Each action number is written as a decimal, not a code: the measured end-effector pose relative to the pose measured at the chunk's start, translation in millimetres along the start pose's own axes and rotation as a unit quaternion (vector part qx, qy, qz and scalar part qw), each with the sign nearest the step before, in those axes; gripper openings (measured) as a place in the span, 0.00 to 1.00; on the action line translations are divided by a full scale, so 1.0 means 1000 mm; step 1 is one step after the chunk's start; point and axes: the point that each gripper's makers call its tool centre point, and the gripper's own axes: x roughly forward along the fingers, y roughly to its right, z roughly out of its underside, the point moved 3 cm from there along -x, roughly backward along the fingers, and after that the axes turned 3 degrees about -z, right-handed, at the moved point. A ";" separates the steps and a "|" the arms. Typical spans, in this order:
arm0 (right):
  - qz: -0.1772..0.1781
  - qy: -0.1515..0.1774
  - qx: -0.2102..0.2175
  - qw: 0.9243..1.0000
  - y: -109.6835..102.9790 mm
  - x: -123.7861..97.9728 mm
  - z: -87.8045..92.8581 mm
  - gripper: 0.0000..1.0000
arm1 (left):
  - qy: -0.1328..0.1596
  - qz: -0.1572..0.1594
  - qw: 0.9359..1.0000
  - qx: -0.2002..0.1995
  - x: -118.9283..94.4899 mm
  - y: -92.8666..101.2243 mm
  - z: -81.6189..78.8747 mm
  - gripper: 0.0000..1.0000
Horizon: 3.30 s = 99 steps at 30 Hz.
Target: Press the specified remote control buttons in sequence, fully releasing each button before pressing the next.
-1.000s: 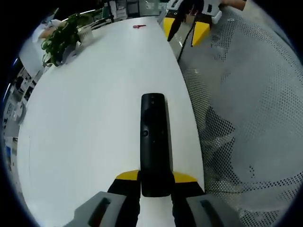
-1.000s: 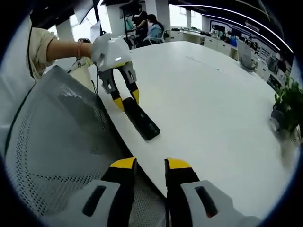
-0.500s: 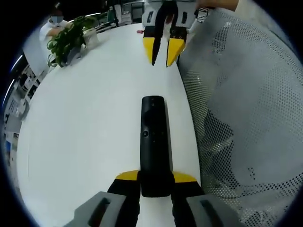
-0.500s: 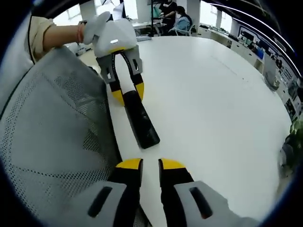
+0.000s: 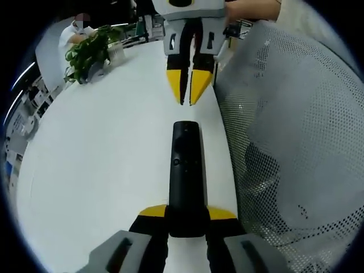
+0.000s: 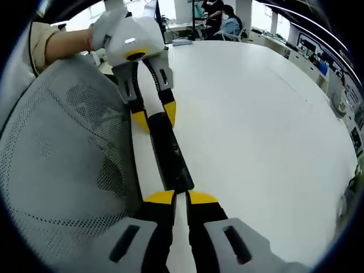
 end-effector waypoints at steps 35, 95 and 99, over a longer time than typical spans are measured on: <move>0.010 -0.080 -0.041 0.996 -0.002 0.027 0.000 0.00 | 0.019 0.006 1.000 -0.015 0.000 0.000 0.000 0.24; -0.008 -0.077 -0.063 0.995 -0.005 0.033 -0.009 0.00 | 0.021 0.016 1.000 -0.014 0.000 -0.001 0.000 0.24; -0.003 -0.090 -0.078 0.993 -0.005 0.034 -0.008 0.00 | 0.016 0.015 1.000 -0.011 0.000 -0.001 -0.001 0.24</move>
